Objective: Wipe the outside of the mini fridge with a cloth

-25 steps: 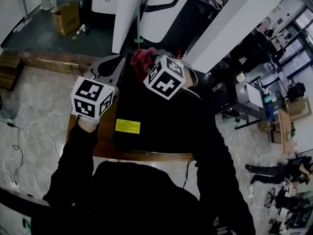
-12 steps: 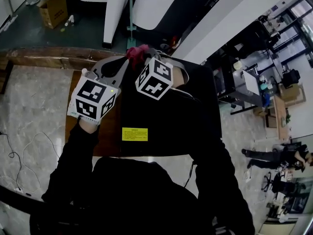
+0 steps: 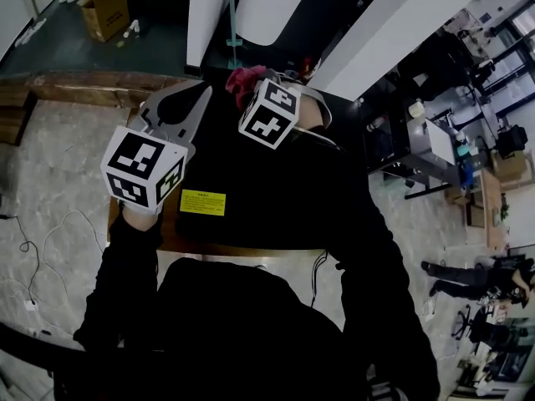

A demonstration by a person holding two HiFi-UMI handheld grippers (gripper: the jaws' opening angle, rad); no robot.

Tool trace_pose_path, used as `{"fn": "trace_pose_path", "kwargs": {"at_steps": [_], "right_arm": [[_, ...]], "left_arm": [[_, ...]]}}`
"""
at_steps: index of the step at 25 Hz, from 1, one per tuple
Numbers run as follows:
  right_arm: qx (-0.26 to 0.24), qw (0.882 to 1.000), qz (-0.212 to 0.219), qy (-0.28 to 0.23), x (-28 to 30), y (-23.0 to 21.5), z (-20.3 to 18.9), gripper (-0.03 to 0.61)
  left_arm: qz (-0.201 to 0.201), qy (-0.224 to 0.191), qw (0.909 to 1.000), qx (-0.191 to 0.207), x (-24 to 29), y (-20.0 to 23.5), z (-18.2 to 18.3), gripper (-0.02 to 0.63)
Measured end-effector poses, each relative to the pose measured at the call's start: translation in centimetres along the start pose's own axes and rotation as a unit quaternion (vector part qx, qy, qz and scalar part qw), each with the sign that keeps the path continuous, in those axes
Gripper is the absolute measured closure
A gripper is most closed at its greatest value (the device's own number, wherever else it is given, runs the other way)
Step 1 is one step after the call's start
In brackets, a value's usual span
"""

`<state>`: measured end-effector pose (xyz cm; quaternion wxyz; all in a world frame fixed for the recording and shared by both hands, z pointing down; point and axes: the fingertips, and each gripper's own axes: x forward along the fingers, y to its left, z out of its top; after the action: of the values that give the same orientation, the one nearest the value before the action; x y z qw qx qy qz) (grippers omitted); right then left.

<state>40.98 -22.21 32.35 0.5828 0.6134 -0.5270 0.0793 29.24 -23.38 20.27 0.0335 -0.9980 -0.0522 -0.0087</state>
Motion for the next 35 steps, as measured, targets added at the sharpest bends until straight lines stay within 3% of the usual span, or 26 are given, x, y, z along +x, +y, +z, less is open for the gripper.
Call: {"fn": "trace_pose_path", "kwargs": {"at_steps": [7, 20, 27, 35], "right_arm": [[0.010, 1.000, 0.008, 0.001, -3.3, -0.2, -7.3, 0.528], [0.041, 0.999, 0.001, -0.008, -7.5, -2.4, -19.8, 0.528], [0.064, 0.998, -0.005, 0.015, -9.5, -3.0, -26.1, 0.528], [0.093, 0.995, -0.035, -0.018, -11.7, -4.1, -30.1, 0.526]], "left_arm": [[0.019, 0.004, 0.9995, 0.026, -1.6, -8.4, 3.0, 0.609], [-0.012, 0.009, 0.9993, 0.035, 2.8, -24.4, 4.9, 0.609], [-0.012, 0.012, 0.9991, 0.038, 4.2, -29.3, 4.6, 0.609], [-0.007, 0.001, 0.9996, 0.027, 4.7, -32.7, 5.0, 0.609]]}}
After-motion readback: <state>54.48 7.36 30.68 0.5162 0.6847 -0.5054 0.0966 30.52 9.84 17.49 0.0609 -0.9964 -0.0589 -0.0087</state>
